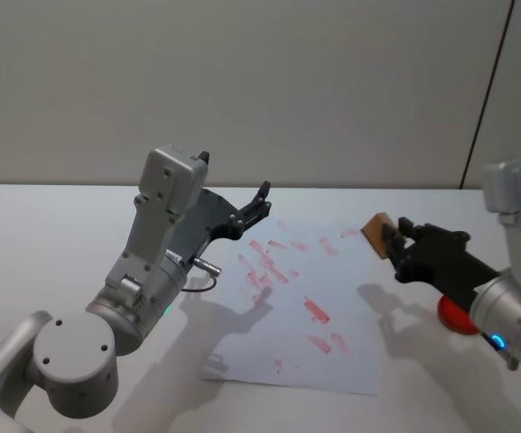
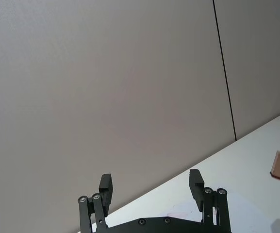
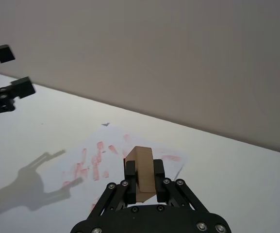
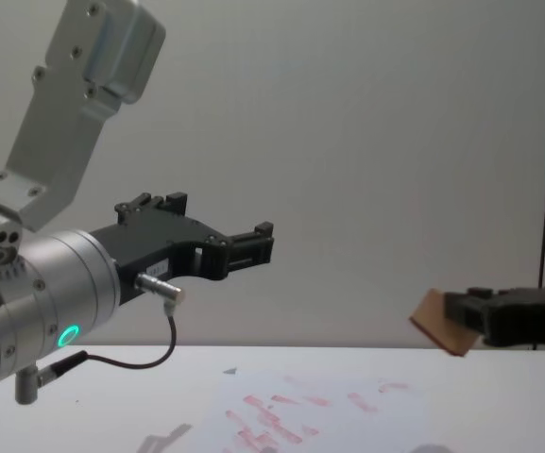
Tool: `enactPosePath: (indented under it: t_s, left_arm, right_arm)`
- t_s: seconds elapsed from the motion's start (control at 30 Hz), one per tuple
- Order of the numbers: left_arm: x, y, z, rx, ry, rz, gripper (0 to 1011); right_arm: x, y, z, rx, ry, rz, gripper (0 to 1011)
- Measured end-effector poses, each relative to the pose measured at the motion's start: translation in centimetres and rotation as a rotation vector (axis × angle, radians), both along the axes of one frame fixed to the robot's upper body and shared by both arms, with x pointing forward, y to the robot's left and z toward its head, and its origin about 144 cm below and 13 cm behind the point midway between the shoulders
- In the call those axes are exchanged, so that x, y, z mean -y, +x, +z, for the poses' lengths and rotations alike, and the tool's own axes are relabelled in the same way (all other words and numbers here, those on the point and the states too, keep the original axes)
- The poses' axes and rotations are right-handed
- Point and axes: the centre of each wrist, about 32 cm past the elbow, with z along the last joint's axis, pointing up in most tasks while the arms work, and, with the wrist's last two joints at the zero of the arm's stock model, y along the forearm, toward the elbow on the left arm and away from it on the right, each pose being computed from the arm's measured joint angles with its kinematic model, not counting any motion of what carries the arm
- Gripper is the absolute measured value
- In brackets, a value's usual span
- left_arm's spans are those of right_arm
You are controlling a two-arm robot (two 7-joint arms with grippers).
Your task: Use the one hand to pick up the stamp and affix it onto the A4 paper.
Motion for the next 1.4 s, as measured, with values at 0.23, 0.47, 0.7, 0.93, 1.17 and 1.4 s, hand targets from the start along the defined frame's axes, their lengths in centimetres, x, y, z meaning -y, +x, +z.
enactPosePath:
  t_s: [0.23, 0.47, 0.7, 0.93, 1.17, 1.4]
  left_arm:
    - [0.0, 0.0, 0.0, 0.0, 0.0, 0.0, 1003]
    - [0.0, 0.0, 0.0, 0.0, 0.0, 0.0, 1003]
    - [0.0, 0.0, 0.0, 0.0, 0.0, 0.0, 1003]
    - [0.0, 0.0, 0.0, 0.0, 0.0, 0.0, 1003]
    - [0.0, 0.0, 0.0, 0.0, 0.0, 0.0, 1003]
    - [0.0, 0.0, 0.0, 0.0, 0.0, 0.0, 1003]
  right_arm:
    - [-0.6, 0.5, 0.0, -0.013, -0.056, 0.104, 208]
    - [-1.0, 1.0, -0.2, -0.028, -0.137, 0.195, 208]
    - [-1.4, 1.6, -0.6, -0.045, -0.228, 0.285, 208]
    - [-1.8, 2.2, -1.4, -0.063, -0.33, 0.359, 208]
    - [-2.2, 2.7, -2.5, -0.088, -0.414, 0.406, 208]
    - [-2.7, 3.1, -3.1, -0.097, -0.447, 0.424, 208]
